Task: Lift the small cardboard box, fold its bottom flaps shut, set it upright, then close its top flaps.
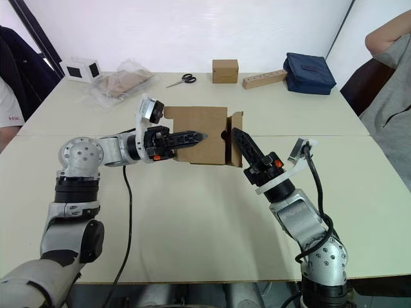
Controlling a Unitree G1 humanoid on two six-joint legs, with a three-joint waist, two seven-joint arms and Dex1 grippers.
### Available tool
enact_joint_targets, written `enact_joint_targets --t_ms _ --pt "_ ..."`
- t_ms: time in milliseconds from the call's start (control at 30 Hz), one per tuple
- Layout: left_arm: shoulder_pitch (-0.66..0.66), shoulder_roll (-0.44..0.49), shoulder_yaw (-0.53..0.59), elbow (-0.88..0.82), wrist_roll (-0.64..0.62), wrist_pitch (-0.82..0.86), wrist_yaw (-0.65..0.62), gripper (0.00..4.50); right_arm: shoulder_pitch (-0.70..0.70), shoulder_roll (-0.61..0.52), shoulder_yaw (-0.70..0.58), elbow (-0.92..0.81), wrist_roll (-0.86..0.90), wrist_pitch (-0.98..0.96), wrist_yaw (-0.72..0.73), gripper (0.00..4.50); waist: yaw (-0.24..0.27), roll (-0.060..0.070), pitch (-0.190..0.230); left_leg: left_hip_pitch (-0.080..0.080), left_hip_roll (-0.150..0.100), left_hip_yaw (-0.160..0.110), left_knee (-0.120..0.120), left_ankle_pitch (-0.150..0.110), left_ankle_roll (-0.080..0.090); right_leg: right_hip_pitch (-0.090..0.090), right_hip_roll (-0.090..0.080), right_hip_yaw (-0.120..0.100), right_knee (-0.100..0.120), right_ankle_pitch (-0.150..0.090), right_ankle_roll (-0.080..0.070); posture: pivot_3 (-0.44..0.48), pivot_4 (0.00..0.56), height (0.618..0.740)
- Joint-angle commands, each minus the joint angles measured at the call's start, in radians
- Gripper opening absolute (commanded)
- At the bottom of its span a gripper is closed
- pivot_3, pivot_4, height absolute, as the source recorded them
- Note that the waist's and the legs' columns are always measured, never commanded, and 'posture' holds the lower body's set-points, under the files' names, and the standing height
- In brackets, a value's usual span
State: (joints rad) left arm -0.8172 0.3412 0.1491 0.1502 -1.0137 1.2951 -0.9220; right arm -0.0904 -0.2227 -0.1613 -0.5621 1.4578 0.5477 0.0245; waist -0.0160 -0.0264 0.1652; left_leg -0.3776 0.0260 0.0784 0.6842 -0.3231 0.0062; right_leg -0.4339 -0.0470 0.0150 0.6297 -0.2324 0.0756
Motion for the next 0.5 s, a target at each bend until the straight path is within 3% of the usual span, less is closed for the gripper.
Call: enact_joint_targets --t_ms 33,500 --pt "0.008 0.0 -0.002 -0.035 -0.014 -0.02 -0.018 0.0 -0.022 0.006 0.004 -0.027 0.003 -0.018 -0.01 1.71 0.0 0.0 0.0 0.0 0.0 0.0 0.0 0.0 0.0 0.0 0.0 0.0 0.0 0.0 0.0 0.0 0.15 0.74" --pt "0.036 -0.011 -0.011 -0.059 -0.022 -0.034 -0.008 0.0 -0.043 0.031 0.04 -0.035 -0.019 -0.039 -0.049 1.71 0.0 0.0 0.0 0.0 0.0 0.0 0.0 0.0 0.0 0.0 0.0 0.0 0.0 -0.001 -0.002 0.0 0.15 0.74"
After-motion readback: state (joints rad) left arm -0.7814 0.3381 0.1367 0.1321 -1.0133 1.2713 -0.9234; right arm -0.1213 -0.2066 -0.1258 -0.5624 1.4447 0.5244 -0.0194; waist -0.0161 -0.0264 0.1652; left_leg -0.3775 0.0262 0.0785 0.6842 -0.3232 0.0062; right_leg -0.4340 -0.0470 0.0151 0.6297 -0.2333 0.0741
